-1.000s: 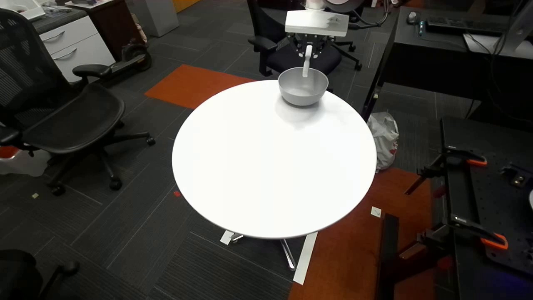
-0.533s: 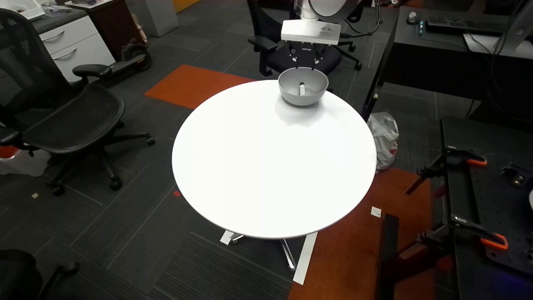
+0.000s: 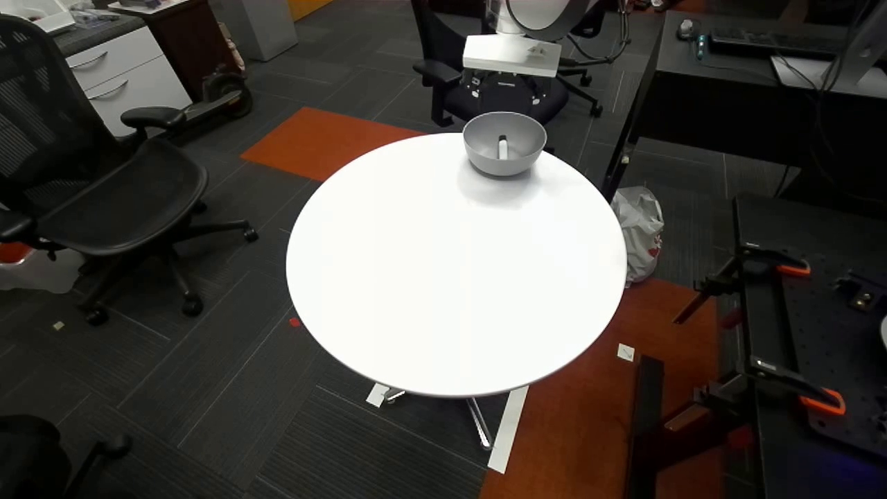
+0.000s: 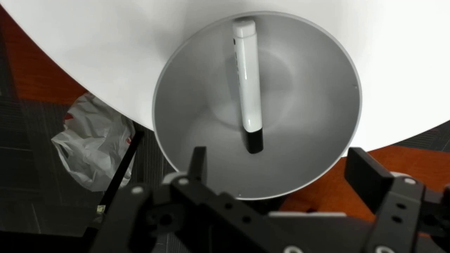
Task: Put the marker in the bowl
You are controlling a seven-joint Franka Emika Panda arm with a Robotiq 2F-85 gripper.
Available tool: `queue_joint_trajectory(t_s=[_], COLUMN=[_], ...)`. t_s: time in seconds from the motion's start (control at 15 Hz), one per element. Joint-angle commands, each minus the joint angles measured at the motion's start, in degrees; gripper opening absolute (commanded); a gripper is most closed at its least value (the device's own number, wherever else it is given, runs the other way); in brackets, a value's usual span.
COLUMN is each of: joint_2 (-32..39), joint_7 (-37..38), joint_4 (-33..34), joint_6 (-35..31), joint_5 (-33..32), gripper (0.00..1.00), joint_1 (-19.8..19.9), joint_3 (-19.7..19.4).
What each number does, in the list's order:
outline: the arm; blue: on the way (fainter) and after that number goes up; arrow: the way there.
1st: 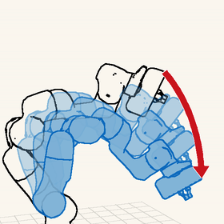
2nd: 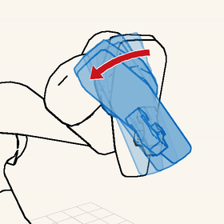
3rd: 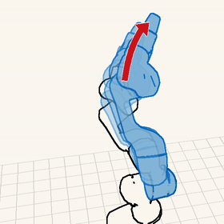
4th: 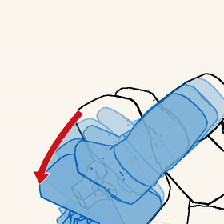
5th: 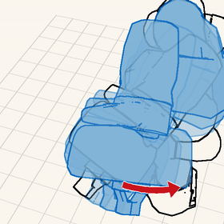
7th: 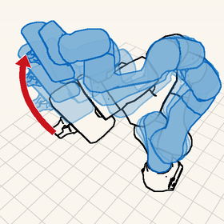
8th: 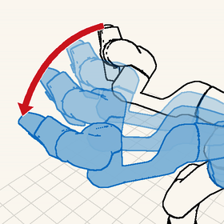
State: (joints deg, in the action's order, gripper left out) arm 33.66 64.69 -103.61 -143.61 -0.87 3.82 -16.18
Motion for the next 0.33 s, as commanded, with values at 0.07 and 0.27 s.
queue_joint_trajectory(t_s=[0.07,0.27], joint_2=[0.1,0.1], joint_7=[-0.2,-0.2], joint_4=[0.3,0.3], joint_6=[0.1,0.1], joint_5=[0.5,0.6], gripper=[1.0,1.0], joint_1=[0.0,0.0], joint_3=[-0.1,-0.1])
